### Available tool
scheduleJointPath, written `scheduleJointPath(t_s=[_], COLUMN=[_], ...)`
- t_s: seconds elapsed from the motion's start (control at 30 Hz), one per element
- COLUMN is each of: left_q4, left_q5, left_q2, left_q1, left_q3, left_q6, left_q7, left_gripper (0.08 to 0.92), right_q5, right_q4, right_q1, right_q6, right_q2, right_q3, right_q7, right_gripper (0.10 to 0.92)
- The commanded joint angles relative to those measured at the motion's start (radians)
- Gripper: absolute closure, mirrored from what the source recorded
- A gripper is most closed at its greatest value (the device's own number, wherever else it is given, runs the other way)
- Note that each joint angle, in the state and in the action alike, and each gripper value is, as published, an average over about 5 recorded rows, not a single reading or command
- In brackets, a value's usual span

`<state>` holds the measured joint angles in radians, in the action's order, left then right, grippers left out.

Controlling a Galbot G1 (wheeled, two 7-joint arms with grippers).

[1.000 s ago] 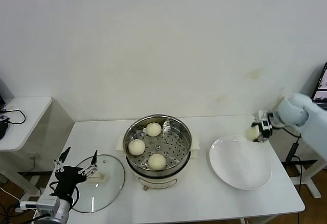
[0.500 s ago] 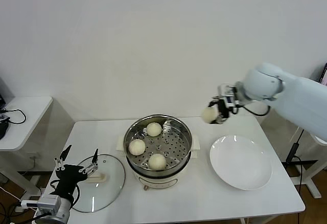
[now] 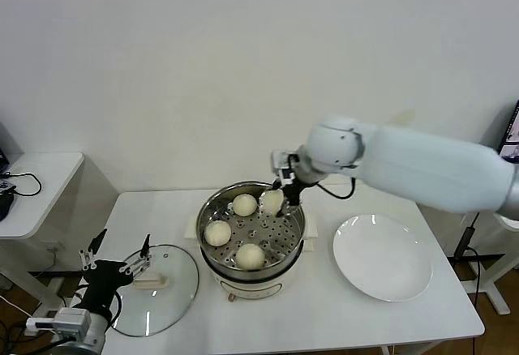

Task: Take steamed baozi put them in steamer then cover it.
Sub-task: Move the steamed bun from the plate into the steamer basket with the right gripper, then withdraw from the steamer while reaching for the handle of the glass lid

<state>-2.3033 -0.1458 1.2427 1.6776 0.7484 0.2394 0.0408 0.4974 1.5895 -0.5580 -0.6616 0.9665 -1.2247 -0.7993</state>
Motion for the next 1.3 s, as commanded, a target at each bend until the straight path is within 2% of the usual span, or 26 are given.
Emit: scheduleJointPath(t_s=[0.03, 0.87, 1.1, 1.3], left_q4=[-0.004, -0.009, -0.012, -0.016], left_q5=[-0.001, -0.001, -0.001, -0.002], left_q2=[-0.003, 0.0, 0.002, 0.005], left_q1=[0.004, 0.007, 0.009, 0.009], left_q3=[0.01, 0.01, 0.009, 0.008], left_q6=[0.003, 0.004, 0.004, 0.005], left_q7=[-0.001, -0.002, -0.001, -0.002], left_gripper=[0.177, 0.177, 0.177, 0.177], right_q5=[0.009, -0.048, -0.044, -0.016], right_q4=[-0.075, -0.1, -0.078, -0.017], right_q1=[0.087, 0.154, 0.136, 0.123], right_q6=[-0.058, -0.065, -0.065, -0.065], right_q2=[0.114, 0.098, 0.069, 0.004], right_q3=[-0.053, -0.015, 0.028, 0.11], right_q7=[0.064, 0.089, 0.09, 0.105], right_gripper=[0.372, 0.36, 0.227, 0.203])
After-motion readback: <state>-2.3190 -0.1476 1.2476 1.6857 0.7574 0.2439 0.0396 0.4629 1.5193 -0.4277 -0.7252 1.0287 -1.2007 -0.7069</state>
